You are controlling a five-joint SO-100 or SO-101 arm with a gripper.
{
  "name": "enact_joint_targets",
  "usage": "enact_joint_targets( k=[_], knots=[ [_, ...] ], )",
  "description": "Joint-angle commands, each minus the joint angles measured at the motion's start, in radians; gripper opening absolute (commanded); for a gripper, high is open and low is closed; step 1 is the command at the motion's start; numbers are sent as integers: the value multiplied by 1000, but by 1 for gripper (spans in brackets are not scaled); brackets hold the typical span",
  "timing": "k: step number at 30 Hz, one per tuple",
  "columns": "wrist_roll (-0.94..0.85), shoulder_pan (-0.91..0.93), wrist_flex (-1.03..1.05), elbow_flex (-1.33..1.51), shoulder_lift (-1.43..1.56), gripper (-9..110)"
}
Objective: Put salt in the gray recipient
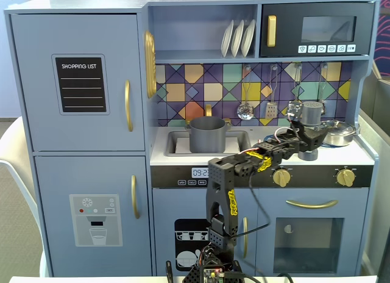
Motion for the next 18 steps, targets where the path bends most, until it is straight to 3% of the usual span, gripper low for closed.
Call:
enact_joint_targets(
  k=[1,3,4,11,18],
  knots=[
    [8,-40,25,-149,-25,30],
    [11,-60,61,-149,-15,5],
    [38,-66,67,-150,-9,0],
    [236,-106,94,-167,160,0],
    [660,-252,446,-264,368,0]
  ],
)
